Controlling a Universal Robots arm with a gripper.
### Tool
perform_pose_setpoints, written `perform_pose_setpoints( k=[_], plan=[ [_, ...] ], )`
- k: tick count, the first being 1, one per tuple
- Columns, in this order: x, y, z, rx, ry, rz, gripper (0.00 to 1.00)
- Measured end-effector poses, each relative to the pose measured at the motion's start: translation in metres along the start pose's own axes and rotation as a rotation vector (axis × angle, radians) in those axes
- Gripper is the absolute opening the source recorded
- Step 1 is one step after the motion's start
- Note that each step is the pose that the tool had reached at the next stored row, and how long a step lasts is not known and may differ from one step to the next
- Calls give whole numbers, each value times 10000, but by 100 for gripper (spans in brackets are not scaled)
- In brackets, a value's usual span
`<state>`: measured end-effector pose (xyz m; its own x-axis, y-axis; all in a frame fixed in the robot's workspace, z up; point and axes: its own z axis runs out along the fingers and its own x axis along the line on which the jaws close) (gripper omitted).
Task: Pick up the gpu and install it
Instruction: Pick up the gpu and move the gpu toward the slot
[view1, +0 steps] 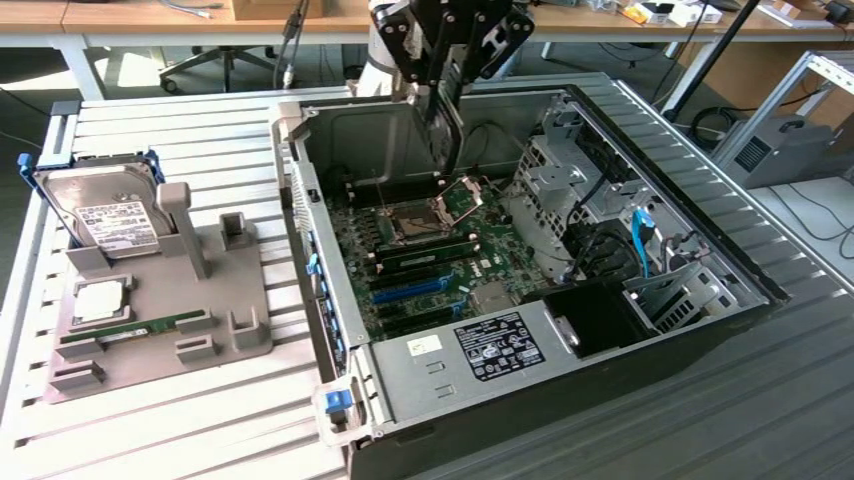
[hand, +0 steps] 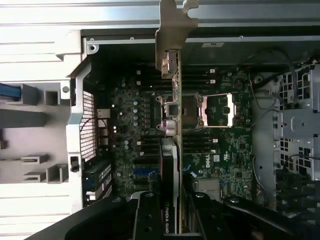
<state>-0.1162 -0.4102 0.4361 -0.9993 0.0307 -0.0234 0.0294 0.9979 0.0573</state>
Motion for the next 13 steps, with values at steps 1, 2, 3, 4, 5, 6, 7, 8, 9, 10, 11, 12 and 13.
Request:
perform_pose_setpoints(
  k=[1,2,3,4,5,6,7,8,9,10,11,12,13],
  plan=[
    [-56,1,2,0,0,-1,27],
    [-156,5,4,0,0,0,27],
    [-212,6,6,-1,0,-1,27],
    [-250,7,6,0,0,-1,27],
    [-298,9,8,0,0,0,27],
    [-348,10,9,0,0,-1,27],
    [-417,12,11,0,0,-1,27],
    [-456,14,12,-1,0,0,27],
    [-483,14,12,-1,0,0,27],
    [-540,16,14,0,0,-1,27],
    [-574,17,15,-1,0,0,27],
    [-630,19,16,-1,0,0,27],
    [-681,20,17,0,0,-1,27]
  ],
)
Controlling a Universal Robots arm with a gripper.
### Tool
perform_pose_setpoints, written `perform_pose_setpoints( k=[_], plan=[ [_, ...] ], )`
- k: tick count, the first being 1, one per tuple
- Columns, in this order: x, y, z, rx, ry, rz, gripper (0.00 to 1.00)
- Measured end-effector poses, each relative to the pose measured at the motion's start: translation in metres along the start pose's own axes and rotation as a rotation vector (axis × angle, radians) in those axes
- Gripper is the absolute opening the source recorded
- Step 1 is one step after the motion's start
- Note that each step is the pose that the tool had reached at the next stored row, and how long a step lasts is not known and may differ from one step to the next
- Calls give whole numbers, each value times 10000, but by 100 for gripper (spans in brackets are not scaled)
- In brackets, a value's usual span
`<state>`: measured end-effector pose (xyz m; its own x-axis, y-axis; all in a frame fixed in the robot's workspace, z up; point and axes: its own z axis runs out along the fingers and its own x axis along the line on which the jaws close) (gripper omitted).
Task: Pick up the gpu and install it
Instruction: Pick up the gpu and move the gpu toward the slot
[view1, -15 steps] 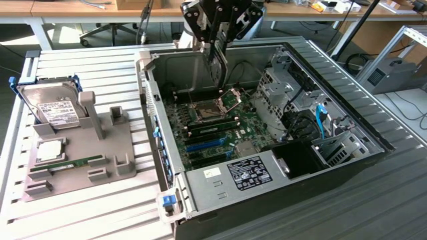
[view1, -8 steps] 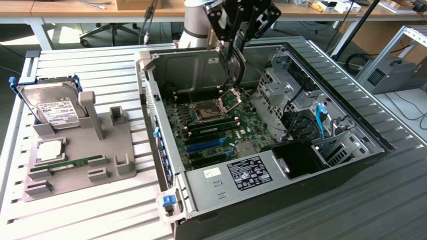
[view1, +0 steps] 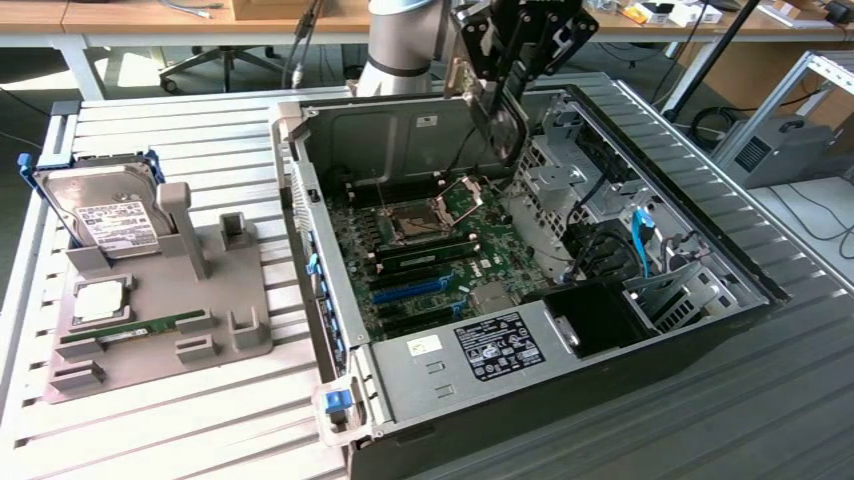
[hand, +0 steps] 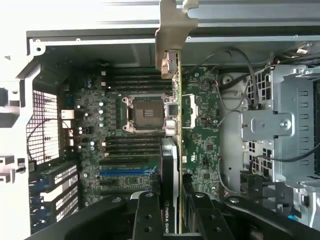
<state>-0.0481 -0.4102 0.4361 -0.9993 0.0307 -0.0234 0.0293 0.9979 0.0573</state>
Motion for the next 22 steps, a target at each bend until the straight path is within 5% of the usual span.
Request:
perform_pose_setpoints(
  k=[8,16,19,21,22],
  plan=[
    [-396,11,10,0,0,0,27],
    [-428,3,10,0,0,-1,27],
    [-448,-48,8,0,0,1,27],
    [-478,-193,1,-3,-1,0,27],
    [-478,-192,0,0,0,1,27]
  ],
)
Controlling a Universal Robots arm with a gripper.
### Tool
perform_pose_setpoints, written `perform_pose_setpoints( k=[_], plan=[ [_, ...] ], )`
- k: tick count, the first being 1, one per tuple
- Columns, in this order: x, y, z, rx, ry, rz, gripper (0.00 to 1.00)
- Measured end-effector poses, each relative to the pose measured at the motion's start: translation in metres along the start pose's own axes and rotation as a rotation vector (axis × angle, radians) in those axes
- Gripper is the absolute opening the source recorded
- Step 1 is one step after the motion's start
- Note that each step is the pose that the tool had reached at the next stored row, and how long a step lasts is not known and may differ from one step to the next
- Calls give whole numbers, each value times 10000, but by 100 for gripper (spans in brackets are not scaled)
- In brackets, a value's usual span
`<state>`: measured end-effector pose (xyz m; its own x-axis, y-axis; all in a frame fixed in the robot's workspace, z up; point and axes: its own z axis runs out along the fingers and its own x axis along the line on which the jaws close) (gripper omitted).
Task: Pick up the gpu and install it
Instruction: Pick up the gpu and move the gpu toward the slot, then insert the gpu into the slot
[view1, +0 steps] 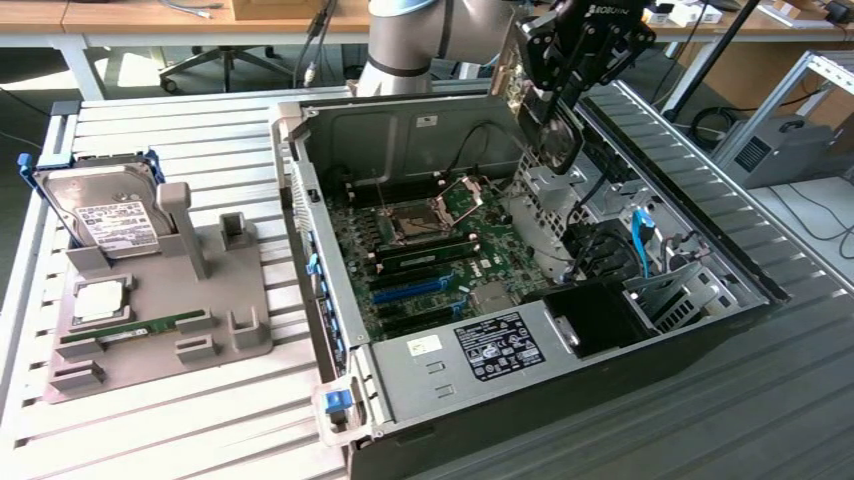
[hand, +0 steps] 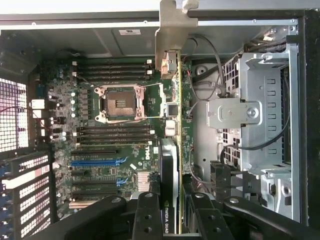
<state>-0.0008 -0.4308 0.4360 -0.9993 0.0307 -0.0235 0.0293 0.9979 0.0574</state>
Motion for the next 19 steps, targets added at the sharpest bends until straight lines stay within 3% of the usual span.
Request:
perform_pose_setpoints(
  k=[14,19],
  plan=[
    [0,0,0,0,3,-45,27],
    [0,0,0,-11,30,-511,27]
  ],
)
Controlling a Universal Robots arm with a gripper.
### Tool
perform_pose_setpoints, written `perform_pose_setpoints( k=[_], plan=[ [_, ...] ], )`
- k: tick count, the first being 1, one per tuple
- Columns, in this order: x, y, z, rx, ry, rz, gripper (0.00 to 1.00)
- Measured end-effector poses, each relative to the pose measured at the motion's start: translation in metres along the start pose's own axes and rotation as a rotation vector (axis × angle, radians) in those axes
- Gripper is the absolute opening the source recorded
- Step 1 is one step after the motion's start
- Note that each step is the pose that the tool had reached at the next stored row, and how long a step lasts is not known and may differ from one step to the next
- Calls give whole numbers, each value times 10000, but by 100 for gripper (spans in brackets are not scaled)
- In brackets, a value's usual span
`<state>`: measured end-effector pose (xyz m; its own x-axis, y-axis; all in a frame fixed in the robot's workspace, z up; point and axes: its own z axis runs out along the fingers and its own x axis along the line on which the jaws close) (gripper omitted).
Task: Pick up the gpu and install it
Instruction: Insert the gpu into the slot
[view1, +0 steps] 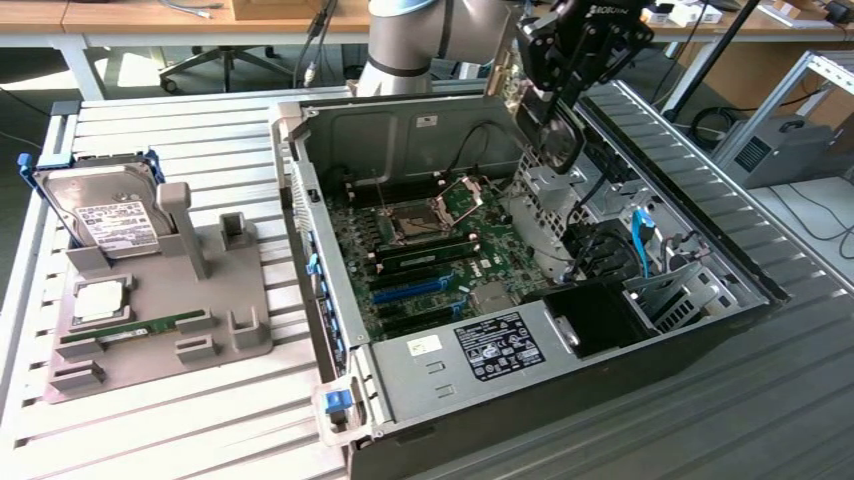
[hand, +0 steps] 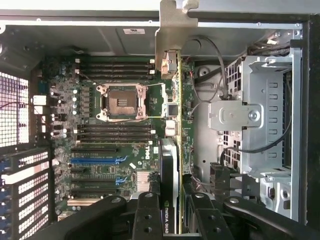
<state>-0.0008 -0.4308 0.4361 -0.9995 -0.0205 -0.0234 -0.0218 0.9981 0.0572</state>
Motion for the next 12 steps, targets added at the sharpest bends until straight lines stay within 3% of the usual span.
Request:
perform_pose_setpoints(
  k=[5,12],
  plan=[
    [0,0,0,-13,53,-908,27],
    [0,0,1,-43,158,-2770,27]
  ],
)
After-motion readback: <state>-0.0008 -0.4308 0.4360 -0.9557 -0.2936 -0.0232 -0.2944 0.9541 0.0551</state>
